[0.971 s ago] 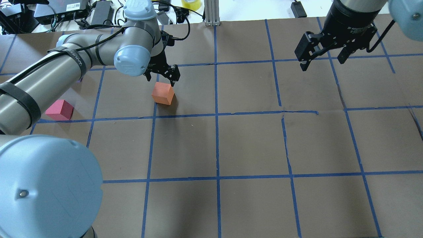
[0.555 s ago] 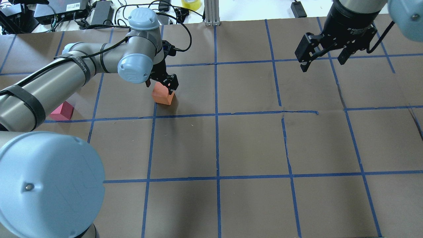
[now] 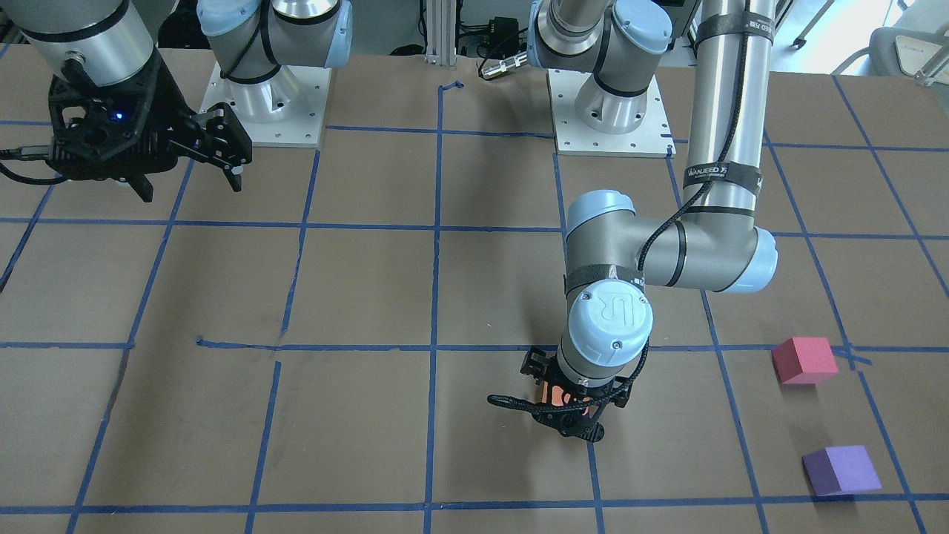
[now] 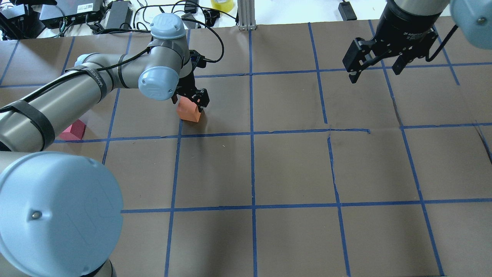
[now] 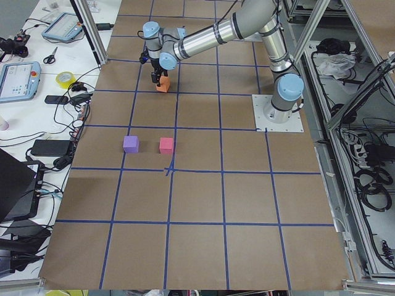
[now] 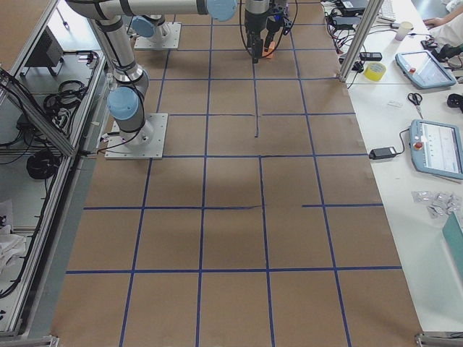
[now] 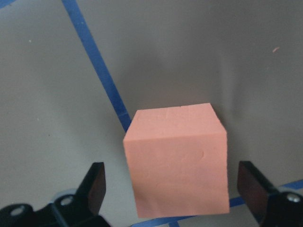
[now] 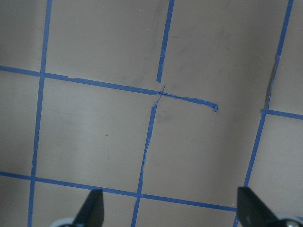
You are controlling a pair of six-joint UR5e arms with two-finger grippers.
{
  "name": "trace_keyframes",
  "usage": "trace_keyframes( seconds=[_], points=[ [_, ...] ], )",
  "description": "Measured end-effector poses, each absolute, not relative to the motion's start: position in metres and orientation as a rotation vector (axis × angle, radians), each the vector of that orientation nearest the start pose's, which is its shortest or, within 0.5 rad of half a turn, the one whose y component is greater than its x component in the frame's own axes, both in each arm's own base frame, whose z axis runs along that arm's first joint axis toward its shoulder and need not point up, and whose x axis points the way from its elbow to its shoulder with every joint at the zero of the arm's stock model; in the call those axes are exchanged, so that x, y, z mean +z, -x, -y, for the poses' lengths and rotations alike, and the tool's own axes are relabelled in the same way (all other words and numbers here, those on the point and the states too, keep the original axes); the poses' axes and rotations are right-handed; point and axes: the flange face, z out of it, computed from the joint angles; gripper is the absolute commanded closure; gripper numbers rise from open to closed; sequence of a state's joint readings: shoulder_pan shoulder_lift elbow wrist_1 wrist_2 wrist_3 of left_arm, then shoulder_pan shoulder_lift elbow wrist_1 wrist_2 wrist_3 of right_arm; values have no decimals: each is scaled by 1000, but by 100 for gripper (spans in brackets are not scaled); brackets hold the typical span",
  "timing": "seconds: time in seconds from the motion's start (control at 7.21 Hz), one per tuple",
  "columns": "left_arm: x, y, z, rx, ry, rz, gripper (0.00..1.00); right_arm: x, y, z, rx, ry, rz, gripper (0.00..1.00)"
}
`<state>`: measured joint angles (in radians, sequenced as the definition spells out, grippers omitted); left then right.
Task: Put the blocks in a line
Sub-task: 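Carry the orange cube with the left gripper toward the purple cube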
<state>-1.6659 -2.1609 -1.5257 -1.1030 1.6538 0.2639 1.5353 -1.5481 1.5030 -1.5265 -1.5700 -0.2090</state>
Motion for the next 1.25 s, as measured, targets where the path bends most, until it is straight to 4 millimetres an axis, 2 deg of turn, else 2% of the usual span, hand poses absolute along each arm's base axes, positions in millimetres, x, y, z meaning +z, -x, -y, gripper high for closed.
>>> trace_keyframes(
  seconds=[0.28, 0.42, 0.55, 0.69, 0.97, 1.25],
  points=[
    [199, 188, 651, 129, -552, -3013, 15, 506, -115, 506, -3, 270, -3130, 0],
    [198, 188, 651, 128, -552, -3013, 34, 506, -115, 506, -6, 268, -3127, 0],
    [197, 188, 650, 128, -552, -3013, 59, 506, -115, 506, -9, 267, -3126, 0],
    [197, 188, 650, 129, -552, -3013, 70, 506, -115, 506, -8, 269, -3127, 0],
    [198, 188, 651, 124, -551, -3012, 71, 506, -115, 506, -5, 269, -3127, 0],
    [212, 187, 655, 77, -538, -3006, 71, 505, -115, 507, -4, 269, -3125, 0]
  ],
)
